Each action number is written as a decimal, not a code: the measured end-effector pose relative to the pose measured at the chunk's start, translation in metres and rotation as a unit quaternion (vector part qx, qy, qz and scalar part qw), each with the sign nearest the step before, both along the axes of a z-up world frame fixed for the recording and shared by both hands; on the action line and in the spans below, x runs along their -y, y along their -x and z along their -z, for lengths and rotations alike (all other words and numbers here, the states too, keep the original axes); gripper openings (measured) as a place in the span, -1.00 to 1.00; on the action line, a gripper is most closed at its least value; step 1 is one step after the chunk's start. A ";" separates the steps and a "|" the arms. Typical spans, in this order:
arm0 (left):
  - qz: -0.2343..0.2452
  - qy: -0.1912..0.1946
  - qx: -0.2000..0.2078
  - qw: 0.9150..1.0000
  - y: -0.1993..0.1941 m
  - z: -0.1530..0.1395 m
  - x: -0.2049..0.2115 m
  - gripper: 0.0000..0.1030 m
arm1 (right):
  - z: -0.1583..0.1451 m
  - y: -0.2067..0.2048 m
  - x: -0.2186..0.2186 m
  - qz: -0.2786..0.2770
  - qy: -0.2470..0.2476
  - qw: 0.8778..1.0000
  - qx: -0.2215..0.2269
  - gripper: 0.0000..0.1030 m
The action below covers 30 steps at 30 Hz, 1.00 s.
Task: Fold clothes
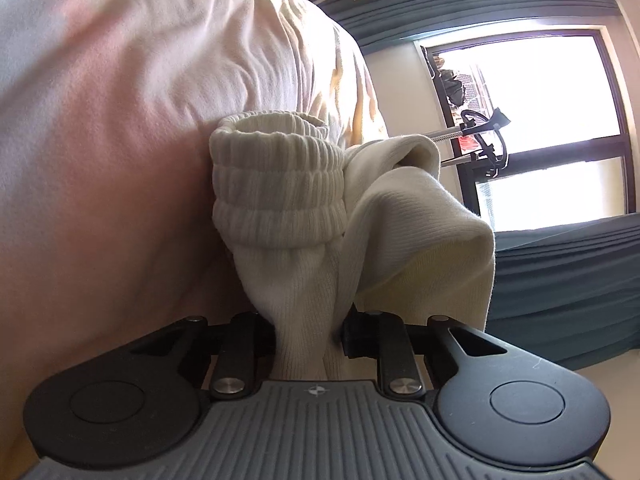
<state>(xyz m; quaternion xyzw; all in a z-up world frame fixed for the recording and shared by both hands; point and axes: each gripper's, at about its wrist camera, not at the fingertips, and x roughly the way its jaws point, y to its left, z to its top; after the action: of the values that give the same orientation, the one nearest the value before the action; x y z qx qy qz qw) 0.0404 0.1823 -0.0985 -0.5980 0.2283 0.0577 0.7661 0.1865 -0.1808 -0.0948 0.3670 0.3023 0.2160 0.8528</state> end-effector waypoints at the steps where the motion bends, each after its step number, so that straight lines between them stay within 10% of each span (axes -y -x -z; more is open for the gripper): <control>1: 0.004 0.008 0.005 1.000 0.002 -0.005 0.001 -0.55 | -0.009 0.006 0.001 0.003 0.003 1.000 0.009 -0.32; 10: 0.072 0.051 0.044 0.995 0.012 -0.059 0.056 -0.54 | -0.109 0.054 0.065 0.035 0.025 0.995 0.089 -0.35; 18: 0.176 0.044 0.085 0.980 -0.016 -0.105 0.209 -0.53 | -0.181 0.109 0.210 0.098 0.056 0.984 0.136 -0.35; 30: 0.321 -0.017 0.091 0.942 -0.120 -0.093 0.429 -0.52 | -0.172 0.126 0.420 0.224 0.093 0.962 0.127 -0.35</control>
<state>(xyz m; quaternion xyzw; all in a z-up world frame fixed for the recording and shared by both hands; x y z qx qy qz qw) 0.1603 -0.2470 -0.0059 -0.4828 0.3366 -0.2426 0.7712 0.0604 -0.6005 0.0771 0.3138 0.1207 0.0348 0.9411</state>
